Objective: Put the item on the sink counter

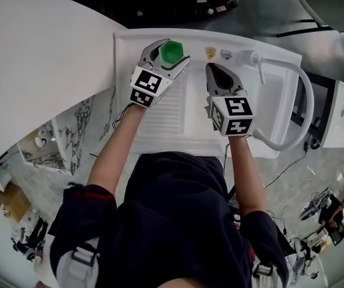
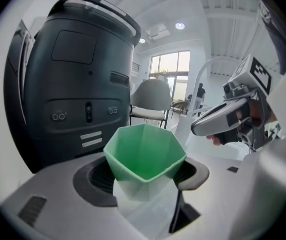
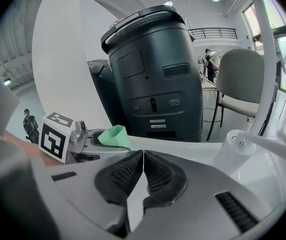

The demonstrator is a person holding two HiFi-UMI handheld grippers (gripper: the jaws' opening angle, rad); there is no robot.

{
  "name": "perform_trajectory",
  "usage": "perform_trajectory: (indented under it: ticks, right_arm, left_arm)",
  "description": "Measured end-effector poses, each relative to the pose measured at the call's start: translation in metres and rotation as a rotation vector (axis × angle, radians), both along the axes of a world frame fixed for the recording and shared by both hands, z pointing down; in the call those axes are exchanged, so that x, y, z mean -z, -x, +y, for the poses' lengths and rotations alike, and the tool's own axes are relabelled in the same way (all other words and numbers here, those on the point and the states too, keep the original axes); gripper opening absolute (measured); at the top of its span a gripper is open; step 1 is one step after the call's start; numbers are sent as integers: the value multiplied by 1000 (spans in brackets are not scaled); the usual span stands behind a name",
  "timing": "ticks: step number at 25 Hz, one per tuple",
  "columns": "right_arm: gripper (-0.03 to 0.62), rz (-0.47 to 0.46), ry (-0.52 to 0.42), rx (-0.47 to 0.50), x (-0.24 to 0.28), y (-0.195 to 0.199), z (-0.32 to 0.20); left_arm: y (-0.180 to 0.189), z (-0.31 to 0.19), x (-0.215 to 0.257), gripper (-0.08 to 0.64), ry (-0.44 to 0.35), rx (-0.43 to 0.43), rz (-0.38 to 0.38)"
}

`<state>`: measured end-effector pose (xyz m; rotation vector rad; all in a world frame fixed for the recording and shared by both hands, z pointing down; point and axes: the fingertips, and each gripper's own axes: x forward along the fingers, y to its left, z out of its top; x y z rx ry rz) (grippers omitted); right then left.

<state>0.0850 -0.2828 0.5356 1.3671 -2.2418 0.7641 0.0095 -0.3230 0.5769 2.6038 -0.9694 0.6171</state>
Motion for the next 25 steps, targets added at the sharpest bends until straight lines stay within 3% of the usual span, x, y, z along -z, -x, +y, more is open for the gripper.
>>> perform_trajectory:
  ticks: [25]
  right_arm:
    - [34, -12, 27, -6, -8, 1, 4]
  left_arm:
    - [-2, -11, -25, 311, -26, 3, -67]
